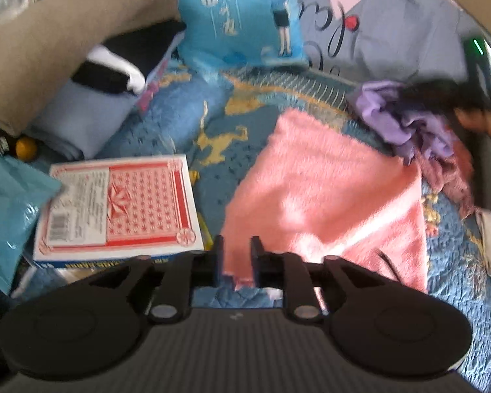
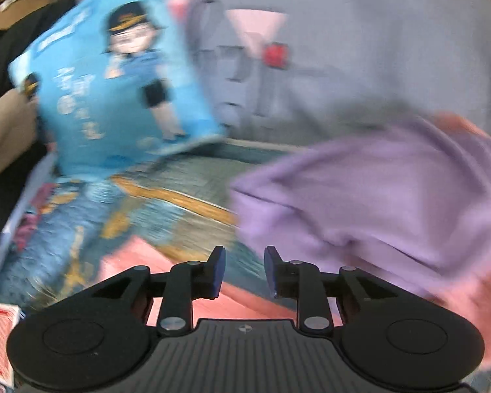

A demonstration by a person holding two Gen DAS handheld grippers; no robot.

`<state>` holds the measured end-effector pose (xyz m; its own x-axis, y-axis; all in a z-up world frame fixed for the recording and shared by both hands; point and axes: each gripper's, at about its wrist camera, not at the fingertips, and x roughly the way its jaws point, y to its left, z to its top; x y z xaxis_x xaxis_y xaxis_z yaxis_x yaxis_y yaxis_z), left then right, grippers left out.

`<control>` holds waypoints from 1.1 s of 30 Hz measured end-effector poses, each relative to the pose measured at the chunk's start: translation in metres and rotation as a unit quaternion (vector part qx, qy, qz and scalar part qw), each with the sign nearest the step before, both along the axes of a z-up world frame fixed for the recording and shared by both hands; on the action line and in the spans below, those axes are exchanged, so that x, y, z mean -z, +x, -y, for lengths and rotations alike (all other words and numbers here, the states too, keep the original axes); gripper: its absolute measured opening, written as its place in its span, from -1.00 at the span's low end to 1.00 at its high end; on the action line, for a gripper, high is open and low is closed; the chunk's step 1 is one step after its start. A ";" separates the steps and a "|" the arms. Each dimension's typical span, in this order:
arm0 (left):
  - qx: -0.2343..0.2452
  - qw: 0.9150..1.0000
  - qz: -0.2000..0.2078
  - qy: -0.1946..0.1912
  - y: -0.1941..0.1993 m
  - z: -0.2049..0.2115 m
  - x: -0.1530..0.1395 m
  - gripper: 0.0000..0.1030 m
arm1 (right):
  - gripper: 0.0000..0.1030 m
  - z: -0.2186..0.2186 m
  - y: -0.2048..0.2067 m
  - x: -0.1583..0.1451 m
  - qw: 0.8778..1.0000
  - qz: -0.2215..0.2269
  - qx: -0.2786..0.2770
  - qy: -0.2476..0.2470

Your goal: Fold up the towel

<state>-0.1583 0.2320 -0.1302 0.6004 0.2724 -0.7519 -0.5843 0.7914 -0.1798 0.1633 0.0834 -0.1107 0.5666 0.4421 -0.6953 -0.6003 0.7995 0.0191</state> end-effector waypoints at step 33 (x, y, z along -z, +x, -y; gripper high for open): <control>0.024 0.999 0.017 0.045 0.013 0.033 -0.026 -0.23 | -0.42 0.090 -0.252 0.072 0.956 0.091 -0.228 -0.160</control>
<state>-0.1454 0.1989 -0.1038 0.6397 0.3089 -0.7038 -0.5399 0.8323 -0.1255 -0.0883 -0.0063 -0.1825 0.4913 0.4532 -0.7438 -0.8574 0.4022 -0.3212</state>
